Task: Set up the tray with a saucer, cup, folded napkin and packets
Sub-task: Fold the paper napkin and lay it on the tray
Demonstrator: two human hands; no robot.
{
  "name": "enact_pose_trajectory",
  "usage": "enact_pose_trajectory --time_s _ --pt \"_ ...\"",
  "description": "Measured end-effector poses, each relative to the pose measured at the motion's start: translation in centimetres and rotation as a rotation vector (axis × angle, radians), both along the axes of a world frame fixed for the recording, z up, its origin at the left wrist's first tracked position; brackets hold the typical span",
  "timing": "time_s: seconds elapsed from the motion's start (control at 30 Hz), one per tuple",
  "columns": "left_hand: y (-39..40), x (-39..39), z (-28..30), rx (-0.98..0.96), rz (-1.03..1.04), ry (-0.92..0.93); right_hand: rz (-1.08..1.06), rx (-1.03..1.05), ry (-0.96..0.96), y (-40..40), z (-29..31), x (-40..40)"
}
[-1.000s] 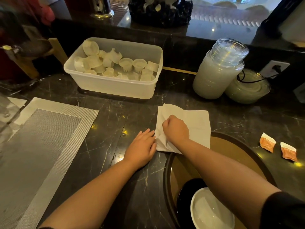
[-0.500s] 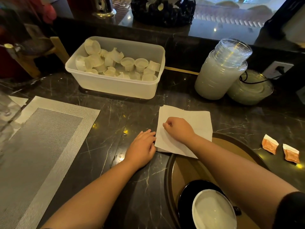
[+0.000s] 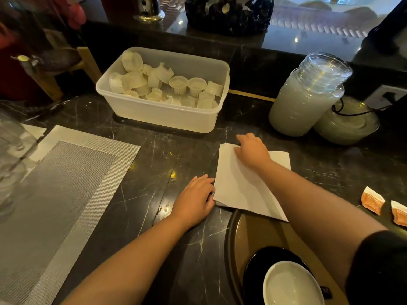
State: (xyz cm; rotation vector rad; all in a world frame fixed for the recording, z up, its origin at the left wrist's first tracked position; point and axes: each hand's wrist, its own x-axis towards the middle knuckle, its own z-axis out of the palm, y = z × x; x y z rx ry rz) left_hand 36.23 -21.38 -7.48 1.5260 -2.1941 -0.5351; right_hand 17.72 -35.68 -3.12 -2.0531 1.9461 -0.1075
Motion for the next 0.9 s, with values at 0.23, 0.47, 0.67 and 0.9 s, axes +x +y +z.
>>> enact_pose_trajectory --time_s 0.23,0.47,0.67,0.9 --pt "-0.2 0.1 0.0 -0.001 -0.006 0.003 0.068 0.056 -0.135 -1.7 -0.6 0.2" --pt "-0.1 0.1 -0.1 -0.012 -0.008 0.002 0.211 0.046 -0.277 -2.2 -0.4 0.2" --pt "0.0 0.0 0.0 -0.015 -0.004 0.001 0.253 0.070 -0.282 -2.1 -0.4 0.5" --pt "0.1 0.0 0.2 -0.007 -0.004 0.022 0.303 -0.030 -0.180 -1.7 -0.9 0.1"
